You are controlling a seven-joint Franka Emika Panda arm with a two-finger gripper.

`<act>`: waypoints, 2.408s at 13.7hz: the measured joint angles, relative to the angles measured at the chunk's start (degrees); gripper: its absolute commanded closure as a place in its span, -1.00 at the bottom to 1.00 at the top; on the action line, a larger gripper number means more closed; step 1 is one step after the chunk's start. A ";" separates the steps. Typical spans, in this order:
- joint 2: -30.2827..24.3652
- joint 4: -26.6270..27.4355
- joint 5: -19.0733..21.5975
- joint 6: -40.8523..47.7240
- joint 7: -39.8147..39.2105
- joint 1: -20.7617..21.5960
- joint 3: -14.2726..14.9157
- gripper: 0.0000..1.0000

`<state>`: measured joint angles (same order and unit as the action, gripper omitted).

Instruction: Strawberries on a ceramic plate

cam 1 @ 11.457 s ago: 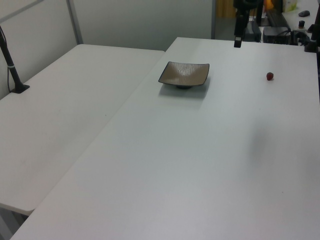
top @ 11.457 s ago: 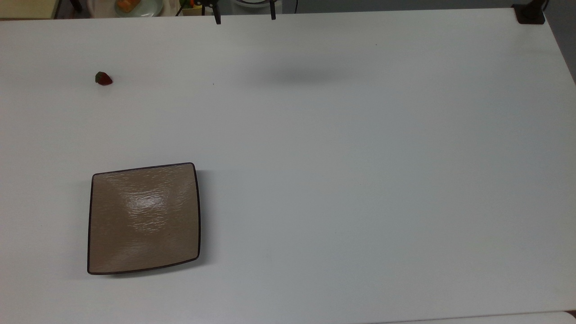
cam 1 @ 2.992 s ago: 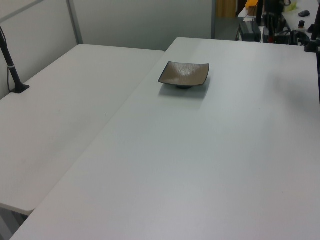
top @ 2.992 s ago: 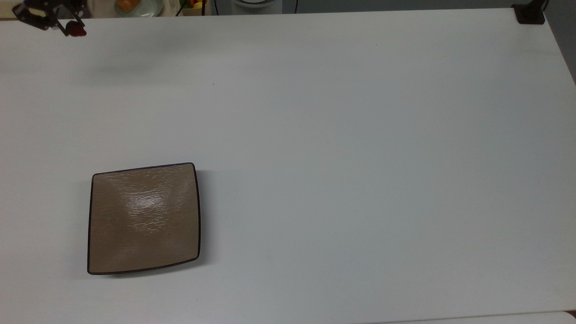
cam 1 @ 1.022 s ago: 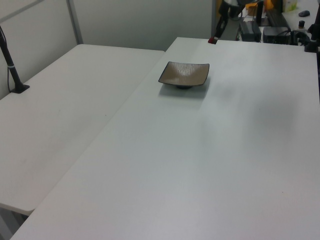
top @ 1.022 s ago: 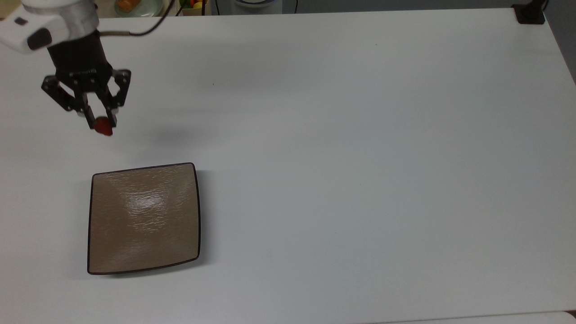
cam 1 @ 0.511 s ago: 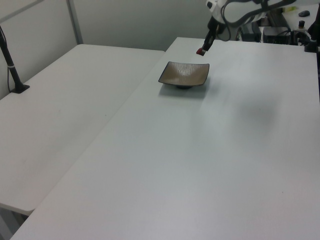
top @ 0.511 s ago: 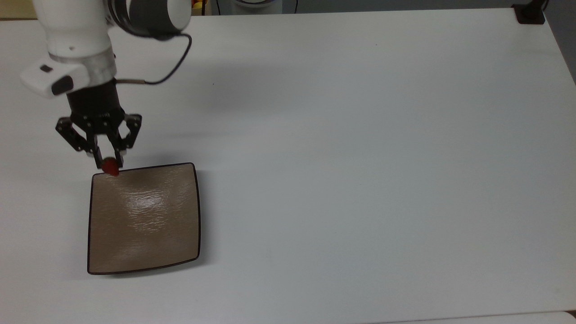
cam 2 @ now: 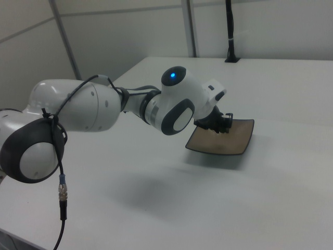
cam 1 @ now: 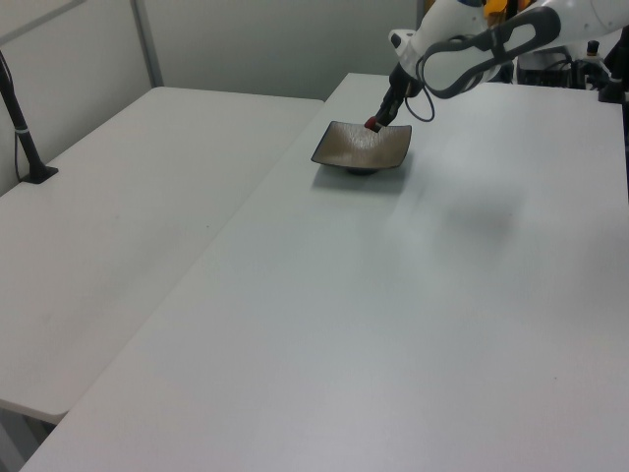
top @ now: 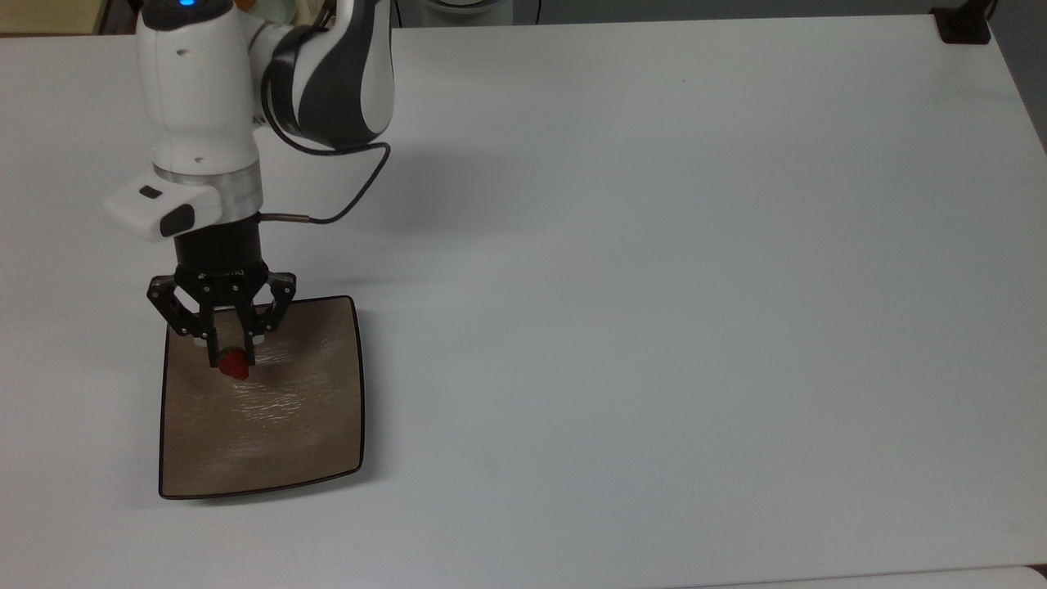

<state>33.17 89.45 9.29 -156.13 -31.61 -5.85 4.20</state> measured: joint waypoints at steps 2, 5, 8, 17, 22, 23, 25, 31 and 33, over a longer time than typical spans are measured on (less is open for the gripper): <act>0.93 0.00 0.00 -1.11 0.17 0.25 -0.01 -0.04; 1.27 -0.01 0.00 -1.18 0.27 0.52 -0.01 -1.00; 1.27 -0.02 0.00 -1.18 0.27 0.72 -0.01 -1.00; -3.07 -0.34 -0.01 5.36 0.27 0.75 0.06 -1.00; -16.84 -0.60 -0.01 32.62 2.08 0.12 0.58 -1.00; -19.32 -0.61 -0.01 37.35 4.46 0.13 0.57 -1.00; -22.67 -0.63 -0.01 43.36 9.51 0.23 0.55 -1.00; -29.94 -0.61 -0.35 54.76 23.68 1.70 0.38 -1.00; -31.10 -0.54 -1.86 56.76 26.22 3.48 0.16 -1.00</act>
<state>2.07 88.91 7.43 -99.38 -5.39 -2.37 4.37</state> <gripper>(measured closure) 0.000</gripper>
